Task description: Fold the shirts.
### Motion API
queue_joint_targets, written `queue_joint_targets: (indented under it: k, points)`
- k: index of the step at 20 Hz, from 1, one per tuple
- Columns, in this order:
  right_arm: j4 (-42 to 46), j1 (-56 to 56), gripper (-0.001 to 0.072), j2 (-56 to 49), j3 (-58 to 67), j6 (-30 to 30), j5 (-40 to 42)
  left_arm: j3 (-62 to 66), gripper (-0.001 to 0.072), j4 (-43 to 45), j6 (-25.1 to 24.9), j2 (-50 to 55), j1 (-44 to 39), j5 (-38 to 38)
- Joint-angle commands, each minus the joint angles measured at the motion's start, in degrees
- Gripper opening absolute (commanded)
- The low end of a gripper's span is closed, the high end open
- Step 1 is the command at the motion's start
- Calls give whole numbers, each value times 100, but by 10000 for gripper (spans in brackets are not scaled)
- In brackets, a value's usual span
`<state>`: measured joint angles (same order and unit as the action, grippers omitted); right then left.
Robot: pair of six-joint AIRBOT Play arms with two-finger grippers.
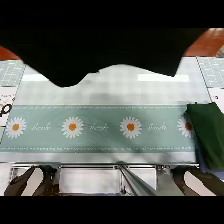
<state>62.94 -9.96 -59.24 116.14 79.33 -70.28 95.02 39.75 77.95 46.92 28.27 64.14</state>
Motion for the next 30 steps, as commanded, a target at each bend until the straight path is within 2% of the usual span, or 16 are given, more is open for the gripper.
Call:
queue_joint_targets:
  k: [1,4,6,9,11,14,17,19,22,26,30]
  points:
    - [940,7,26,997,234,258,-190,688,16,798,568,-592,4,44]
    - [1327,7,26,1554,227,404,-820,691,16,1558,640,-1366,4,44]
    - [1475,7,26,1770,223,439,-1325,691,16,2247,868,-1908,2,42]
    - [1648,7,26,2170,-243,597,-1421,688,16,3259,1207,-2533,-107,55]
    - [1672,7,26,2345,-664,647,-1565,688,16,3613,1303,-2658,-275,201]
    - [1606,7,26,2400,-1429,721,-1578,483,16,3648,1331,-2448,-404,570]
    - [868,7,26,2365,-2594,667,-1182,-190,16,3086,1467,-2050,-400,739]
    - [446,7,26,2173,-3298,490,-835,-922,16,2411,1255,-1624,-400,695]
    - [297,7,26,1375,-3950,203,-26,-2044,16,1521,686,-584,-404,286]
    - [-398,20,26,-592,-3976,-341,955,-2544,16,1399,267,1480,-896,-542]
    - [-1019,129,26,-2649,-3438,-802,1985,-2116,16,1399,262,3659,-1602,-1888]
